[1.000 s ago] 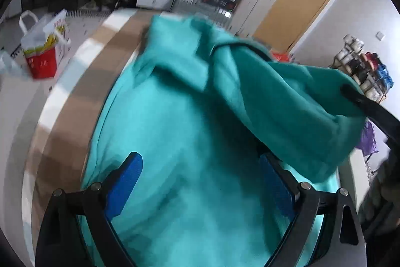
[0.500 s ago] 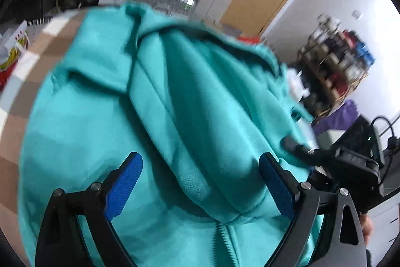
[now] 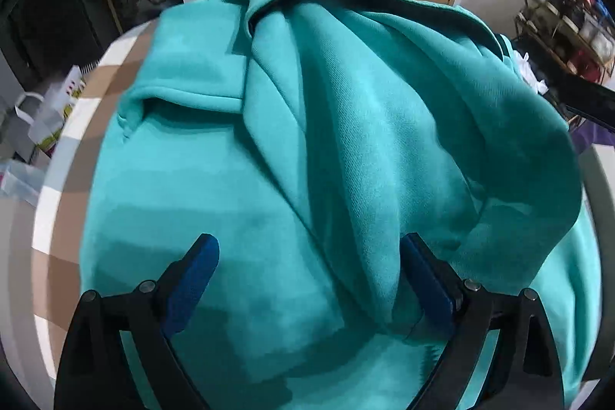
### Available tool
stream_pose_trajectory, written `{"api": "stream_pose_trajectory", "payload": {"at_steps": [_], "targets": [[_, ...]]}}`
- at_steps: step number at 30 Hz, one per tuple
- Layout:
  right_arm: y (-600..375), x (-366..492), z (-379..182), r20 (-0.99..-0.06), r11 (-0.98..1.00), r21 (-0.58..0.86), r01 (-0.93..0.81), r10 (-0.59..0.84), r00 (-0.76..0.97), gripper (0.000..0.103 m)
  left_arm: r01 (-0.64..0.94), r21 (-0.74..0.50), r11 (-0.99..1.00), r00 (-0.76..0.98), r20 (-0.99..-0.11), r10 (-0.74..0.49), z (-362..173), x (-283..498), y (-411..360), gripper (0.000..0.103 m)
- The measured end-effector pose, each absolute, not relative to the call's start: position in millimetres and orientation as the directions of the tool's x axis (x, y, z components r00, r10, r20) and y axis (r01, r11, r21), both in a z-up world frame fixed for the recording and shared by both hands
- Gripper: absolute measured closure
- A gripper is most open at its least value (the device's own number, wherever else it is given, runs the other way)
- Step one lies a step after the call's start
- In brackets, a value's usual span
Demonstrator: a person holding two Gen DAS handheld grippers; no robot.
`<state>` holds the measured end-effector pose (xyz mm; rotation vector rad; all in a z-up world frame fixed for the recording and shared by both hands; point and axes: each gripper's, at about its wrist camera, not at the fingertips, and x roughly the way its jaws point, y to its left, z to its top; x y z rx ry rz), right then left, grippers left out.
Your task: Fold large clothes
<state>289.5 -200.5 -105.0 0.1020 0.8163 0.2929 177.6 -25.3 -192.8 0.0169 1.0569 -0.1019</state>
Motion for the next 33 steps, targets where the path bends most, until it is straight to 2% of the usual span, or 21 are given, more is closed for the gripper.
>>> {"api": "stream_pose_trajectory", "payload": {"at_steps": [3,6,8,10,14,17,20,24,25,29,31,32,33], "targets": [[-173,306,-139,-0.775,0.959,0.132,-0.249,0.257,0.578,0.079,0.077,-0.039,0.996,0.49,-0.869,-0.072,-190,176,-22,0.01],[-173,324,-184,-0.854,0.971,0.131,-0.201,0.213,0.475,0.083,0.067,-0.08,0.995,0.506,-0.856,-0.103,-178,179,-24,0.01],[-178,329,-189,-0.84,0.964,0.181,-0.196,0.255,0.478,0.083,0.092,-0.134,0.987,0.564,-0.81,-0.163,-167,172,-22,0.01],[-188,331,-185,-0.843,0.953,0.233,-0.192,0.296,0.45,0.083,0.145,-0.16,0.976,0.56,-0.8,-0.214,-167,171,-28,0.01],[-208,322,-140,-0.755,0.931,0.279,-0.236,0.365,0.545,0.08,0.161,-0.066,0.985,0.497,-0.856,-0.139,-191,185,-48,0.01],[-208,327,-109,-0.689,0.927,0.251,-0.277,0.372,0.621,0.08,0.105,-0.135,0.985,0.454,-0.875,-0.168,-199,198,-35,0.01],[-180,356,-117,-0.747,0.939,0.169,-0.298,0.319,0.583,0.081,0.064,-0.207,0.976,0.432,-0.876,-0.214,-201,208,-19,0.01],[-157,387,-179,-0.861,0.961,0.055,-0.272,0.184,0.474,0.085,0.07,-0.216,0.974,0.428,-0.875,-0.225,-201,212,-10,0.01],[-157,385,-181,-0.839,0.961,0.043,-0.274,0.184,0.513,0.084,0.07,-0.218,0.974,0.427,-0.876,-0.226,-201,212,-8,0.01],[-163,386,-171,-0.858,0.942,0.089,-0.323,0.237,0.455,0.083,0.068,-0.237,0.969,0.41,-0.879,-0.244,-196,207,-3,0.01],[-183,381,-143,-0.805,0.944,0.09,-0.319,0.257,0.534,0.083,0.069,-0.247,0.967,0.408,-0.877,-0.253,-192,199,-3,0.01],[-187,379,-132,-0.775,0.947,0.061,-0.316,0.244,0.582,0.077,0.067,-0.248,0.966,0.41,-0.876,-0.253,-192,198,0,0.01],[-191,377,-122,-0.737,0.952,0.006,-0.307,0.212,0.642,0.058,0.068,-0.249,0.966,0.41,-0.876,-0.254,-192,197,9,0.01]]}}
